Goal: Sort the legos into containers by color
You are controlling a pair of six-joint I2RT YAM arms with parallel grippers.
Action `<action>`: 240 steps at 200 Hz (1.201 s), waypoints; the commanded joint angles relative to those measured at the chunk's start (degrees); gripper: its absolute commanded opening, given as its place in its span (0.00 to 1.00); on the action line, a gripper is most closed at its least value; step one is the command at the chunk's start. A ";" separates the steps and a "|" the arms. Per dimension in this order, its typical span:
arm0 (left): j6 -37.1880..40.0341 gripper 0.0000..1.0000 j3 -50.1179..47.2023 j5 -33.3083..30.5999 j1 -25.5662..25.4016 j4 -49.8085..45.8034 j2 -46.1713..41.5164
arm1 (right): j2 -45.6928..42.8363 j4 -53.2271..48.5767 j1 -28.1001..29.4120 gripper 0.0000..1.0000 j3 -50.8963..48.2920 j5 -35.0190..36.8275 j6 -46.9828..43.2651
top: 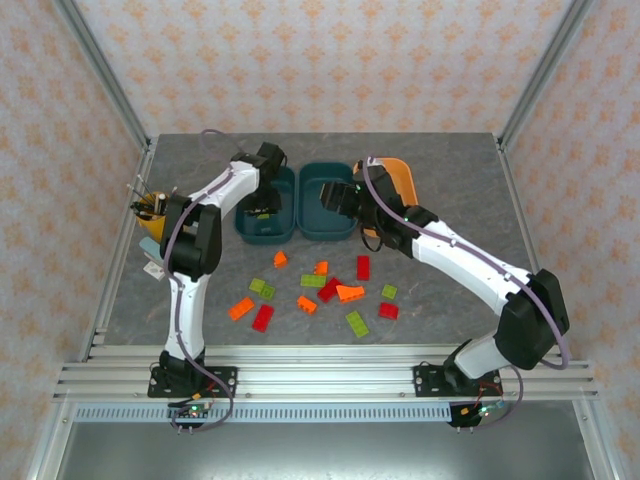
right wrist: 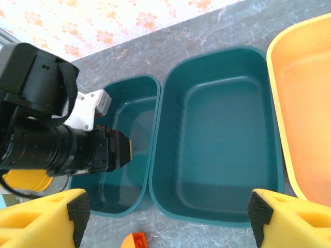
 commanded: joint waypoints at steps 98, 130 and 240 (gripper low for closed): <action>2.64 0.68 8.17 0.60 0.38 -4.94 0.00 | -6.04 -11.09 -0.44 0.83 -0.59 3.38 2.68; 0.15 0.78 7.39 0.17 0.33 -4.43 -7.28 | -10.28 -16.28 -0.44 0.82 -0.48 5.68 2.23; -4.95 0.88 -20.53 4.58 -4.41 0.71 -45.23 | -19.26 -34.27 -0.34 0.79 0.50 6.03 2.61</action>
